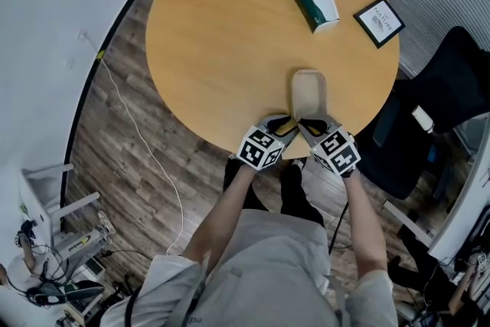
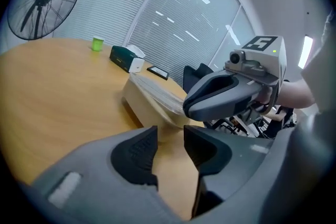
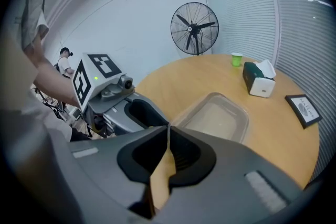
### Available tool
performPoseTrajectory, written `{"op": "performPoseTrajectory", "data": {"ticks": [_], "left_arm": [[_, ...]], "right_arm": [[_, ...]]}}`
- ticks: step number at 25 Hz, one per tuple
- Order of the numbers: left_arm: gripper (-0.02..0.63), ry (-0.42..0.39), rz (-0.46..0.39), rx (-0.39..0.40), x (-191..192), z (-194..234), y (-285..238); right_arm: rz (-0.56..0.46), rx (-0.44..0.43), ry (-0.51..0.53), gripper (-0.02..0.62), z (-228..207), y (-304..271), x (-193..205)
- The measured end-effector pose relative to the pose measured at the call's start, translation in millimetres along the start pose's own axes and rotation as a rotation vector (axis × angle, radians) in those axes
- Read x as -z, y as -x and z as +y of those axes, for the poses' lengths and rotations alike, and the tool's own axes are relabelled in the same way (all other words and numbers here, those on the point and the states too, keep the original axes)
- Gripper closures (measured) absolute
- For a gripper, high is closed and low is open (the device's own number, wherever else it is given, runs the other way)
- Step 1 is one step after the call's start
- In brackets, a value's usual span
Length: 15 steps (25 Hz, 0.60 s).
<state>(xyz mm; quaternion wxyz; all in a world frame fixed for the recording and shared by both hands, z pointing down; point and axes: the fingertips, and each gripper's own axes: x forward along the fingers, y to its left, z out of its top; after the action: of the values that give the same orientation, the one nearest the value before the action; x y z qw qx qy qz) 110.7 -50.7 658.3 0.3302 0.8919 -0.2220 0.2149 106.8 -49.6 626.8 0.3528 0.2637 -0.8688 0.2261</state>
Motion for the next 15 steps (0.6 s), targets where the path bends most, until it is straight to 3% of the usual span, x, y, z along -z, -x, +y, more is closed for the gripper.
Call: {"op": "performPoseTrajectory", "data": {"ticks": [3,8,15], "left_arm": [[0.443,-0.023,0.002,-0.036,0,2,-3],[0.439,-0.029,-0.021,-0.019,-3,-6,-7],[0.446,0.082,-0.044,-0.058,1,6,-5]], "right_arm": [[0.004,-0.003,0.007,0.580,3,0,-1],[0.010,0.005,0.002,0.580,3,-1,0],[0.026,-0.006,0.028,0.580,12,0,-4]]}}
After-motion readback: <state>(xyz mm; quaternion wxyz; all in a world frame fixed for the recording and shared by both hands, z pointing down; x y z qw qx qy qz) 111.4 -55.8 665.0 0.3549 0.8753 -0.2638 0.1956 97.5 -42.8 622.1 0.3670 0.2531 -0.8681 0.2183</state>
